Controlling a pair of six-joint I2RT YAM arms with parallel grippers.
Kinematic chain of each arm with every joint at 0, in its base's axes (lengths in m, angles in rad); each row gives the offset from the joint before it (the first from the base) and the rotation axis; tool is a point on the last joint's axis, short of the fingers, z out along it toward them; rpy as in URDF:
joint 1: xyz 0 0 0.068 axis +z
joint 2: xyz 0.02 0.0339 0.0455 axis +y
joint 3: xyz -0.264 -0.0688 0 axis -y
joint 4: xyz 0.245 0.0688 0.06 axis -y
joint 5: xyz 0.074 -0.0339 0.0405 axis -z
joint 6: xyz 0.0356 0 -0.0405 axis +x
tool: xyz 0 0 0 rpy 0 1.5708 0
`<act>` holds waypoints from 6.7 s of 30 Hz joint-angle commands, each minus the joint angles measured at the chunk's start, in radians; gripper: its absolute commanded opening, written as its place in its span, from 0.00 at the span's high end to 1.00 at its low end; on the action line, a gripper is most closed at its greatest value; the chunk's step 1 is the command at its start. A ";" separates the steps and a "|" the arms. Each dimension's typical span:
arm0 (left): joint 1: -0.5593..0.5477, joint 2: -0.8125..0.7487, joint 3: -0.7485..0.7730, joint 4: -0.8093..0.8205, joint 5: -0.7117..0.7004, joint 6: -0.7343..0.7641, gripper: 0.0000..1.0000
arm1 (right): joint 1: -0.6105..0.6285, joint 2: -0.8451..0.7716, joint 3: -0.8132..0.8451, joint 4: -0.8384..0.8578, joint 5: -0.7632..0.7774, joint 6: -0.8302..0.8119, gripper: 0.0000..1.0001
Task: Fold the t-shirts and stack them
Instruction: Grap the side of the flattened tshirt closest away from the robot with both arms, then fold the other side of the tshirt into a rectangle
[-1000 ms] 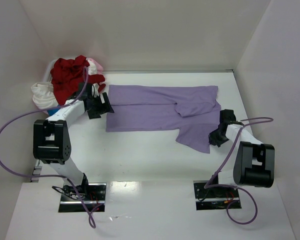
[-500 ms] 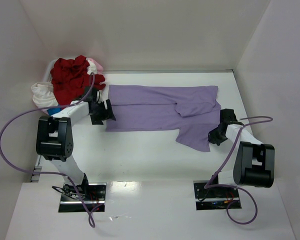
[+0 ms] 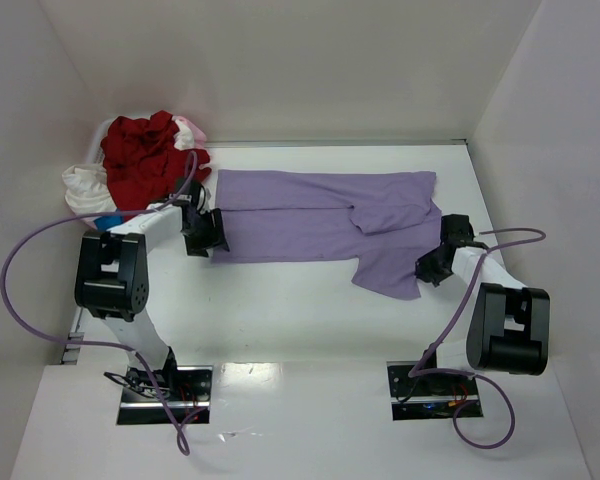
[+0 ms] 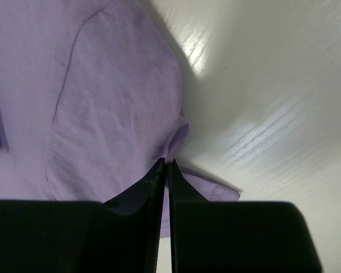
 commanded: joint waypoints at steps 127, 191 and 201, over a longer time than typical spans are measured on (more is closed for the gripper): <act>-0.182 0.322 0.613 0.004 0.126 0.177 0.20 | 0.180 0.604 0.781 0.178 -0.221 -0.206 0.41; -0.067 0.430 0.635 0.004 0.023 0.151 0.22 | 0.144 0.841 1.277 0.053 -0.191 -0.286 0.30; -0.067 0.377 0.628 0.016 0.105 0.392 0.19 | 0.135 0.630 0.964 0.093 -0.115 -0.341 0.23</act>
